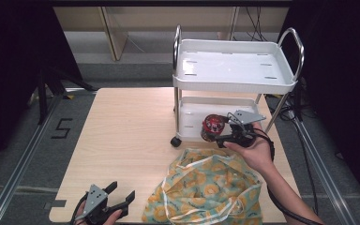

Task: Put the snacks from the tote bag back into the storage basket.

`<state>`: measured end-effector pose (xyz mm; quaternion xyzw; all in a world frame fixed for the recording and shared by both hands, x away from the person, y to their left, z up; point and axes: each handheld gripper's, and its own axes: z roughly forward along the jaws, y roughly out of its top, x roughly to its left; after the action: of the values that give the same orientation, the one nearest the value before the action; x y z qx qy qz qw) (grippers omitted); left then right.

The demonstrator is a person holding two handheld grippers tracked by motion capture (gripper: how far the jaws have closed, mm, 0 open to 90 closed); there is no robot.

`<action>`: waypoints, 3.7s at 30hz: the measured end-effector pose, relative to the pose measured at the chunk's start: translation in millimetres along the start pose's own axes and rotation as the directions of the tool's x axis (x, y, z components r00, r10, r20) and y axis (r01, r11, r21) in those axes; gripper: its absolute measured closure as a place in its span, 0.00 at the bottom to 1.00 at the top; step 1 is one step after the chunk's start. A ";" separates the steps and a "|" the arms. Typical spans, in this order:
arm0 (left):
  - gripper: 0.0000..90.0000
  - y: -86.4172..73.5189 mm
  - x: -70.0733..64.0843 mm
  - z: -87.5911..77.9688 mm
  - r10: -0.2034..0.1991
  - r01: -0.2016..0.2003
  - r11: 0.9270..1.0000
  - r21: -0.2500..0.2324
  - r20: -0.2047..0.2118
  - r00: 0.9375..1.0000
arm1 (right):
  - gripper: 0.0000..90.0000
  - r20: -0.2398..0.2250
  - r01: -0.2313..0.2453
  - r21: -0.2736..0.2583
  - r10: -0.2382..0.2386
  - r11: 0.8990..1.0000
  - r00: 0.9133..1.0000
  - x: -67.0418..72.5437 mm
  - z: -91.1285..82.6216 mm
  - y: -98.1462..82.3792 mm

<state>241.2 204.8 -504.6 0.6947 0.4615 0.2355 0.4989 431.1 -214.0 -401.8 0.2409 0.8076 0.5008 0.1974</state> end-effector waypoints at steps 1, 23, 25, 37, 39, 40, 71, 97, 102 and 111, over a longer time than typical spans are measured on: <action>0.27 0.0 0.0 0.0 0.000 0.000 1.000 0.000 0.000 1.000 | 0.29 0.004 0.005 -0.001 -0.005 1.000 1.000 -0.3 0.6 0.2; 0.27 0.2 0.6 0.3 0.011 -0.011 1.000 0.003 0.003 1.000 | 0.29 -0.002 0.005 0.011 -0.005 1.000 1.000 3.7 13.7 7.0; 0.27 0.2 0.6 0.4 0.009 -0.009 1.000 0.003 0.003 1.000 | 0.29 -0.001 -0.002 0.011 0.002 1.000 1.000 4.0 14.6 7.4; 0.27 0.1 0.7 0.4 0.009 -0.009 1.000 0.002 0.005 1.000 | 0.29 -0.003 -0.029 0.005 0.029 1.000 1.000 4.3 22.3 9.7; 0.27 0.1 0.7 0.4 0.008 -0.008 1.000 0.002 0.005 1.000 | 0.29 0.001 0.003 -0.007 -0.003 1.000 1.000 1.3 24.4 10.1; 0.27 0.1 0.7 0.3 0.008 -0.008 1.000 0.003 0.005 1.000 | 0.29 -0.009 -0.011 0.007 0.011 1.000 1.000 1.9 24.5 10.3; 0.27 0.2 1.2 0.9 0.008 -0.007 1.000 -0.009 0.012 1.000 | 0.29 0.007 0.008 0.032 -0.008 0.999 1.000 -3.4 48.9 18.7; 0.27 0.3 2.9 1.9 0.017 -0.016 1.000 -0.026 0.030 0.999 | 0.29 0.002 -0.026 0.048 0.026 0.999 1.000 -1.8 77.2 17.3; 0.27 0.2 3.1 2.0 0.020 -0.019 0.999 -0.026 0.032 0.999 | 0.29 -0.013 -0.031 0.060 0.032 0.998 0.999 -3.4 82.2 16.4; 0.27 0.4 3.5 2.4 0.027 -0.026 0.999 -0.028 0.036 0.999 | 0.29 0.009 -0.037 0.078 0.036 0.996 0.999 -7.1 87.6 11.5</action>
<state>244.9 206.7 -505.7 0.6980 0.4399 0.2357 0.5135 488.1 -151.2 -427.7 0.2652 0.8214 0.4712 0.1817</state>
